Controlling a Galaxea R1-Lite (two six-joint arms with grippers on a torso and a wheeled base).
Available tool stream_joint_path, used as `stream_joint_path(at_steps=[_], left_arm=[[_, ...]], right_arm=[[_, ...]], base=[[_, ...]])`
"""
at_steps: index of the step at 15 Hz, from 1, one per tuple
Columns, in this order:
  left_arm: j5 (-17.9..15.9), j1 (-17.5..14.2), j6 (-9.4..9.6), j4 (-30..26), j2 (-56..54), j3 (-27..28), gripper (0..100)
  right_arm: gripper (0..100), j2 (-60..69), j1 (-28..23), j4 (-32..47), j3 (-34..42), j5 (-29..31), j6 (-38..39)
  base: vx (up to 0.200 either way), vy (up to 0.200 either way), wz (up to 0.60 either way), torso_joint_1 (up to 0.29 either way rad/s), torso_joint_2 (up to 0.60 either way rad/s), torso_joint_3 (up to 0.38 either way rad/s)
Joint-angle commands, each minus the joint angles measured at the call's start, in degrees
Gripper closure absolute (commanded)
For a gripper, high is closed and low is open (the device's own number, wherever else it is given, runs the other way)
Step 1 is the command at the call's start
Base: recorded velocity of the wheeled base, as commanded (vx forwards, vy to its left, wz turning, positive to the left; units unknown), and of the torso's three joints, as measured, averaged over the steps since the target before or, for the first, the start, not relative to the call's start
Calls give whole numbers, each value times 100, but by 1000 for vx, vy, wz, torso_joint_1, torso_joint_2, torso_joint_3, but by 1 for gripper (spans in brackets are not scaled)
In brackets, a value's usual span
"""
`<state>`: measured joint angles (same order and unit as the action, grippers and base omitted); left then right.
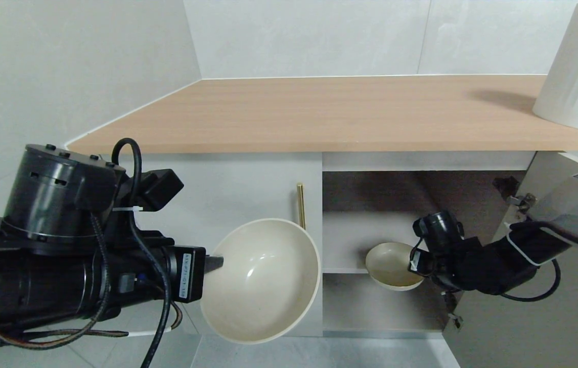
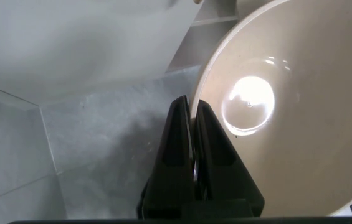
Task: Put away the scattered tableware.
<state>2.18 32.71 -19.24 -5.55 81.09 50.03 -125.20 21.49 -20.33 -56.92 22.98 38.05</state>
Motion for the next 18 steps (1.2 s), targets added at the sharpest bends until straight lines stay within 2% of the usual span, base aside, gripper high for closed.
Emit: stream_joint_path(at_steps=[1,3,7,18], left_arm=[[10,-1,-1,1,91,-2,100],[10,-1,-1,10,144,-2,100],[10,-1,8,414,223,-178,100],[19,-1,-1,484,381,-178,100]], right_arm=[[100,-330,-119,-14,-408,40,-8],[100,-558,-154,-23,-592,189,-17],[100,-1059,-303,-14,-1208,409,-61],[100,-1455,-400,-6,-1902,532,-43]], base=[[0,0,0,0,0,0],[0,0,0,0,0,0],[0,0,0,0,0,0],[0,0,0,0,0,0]])
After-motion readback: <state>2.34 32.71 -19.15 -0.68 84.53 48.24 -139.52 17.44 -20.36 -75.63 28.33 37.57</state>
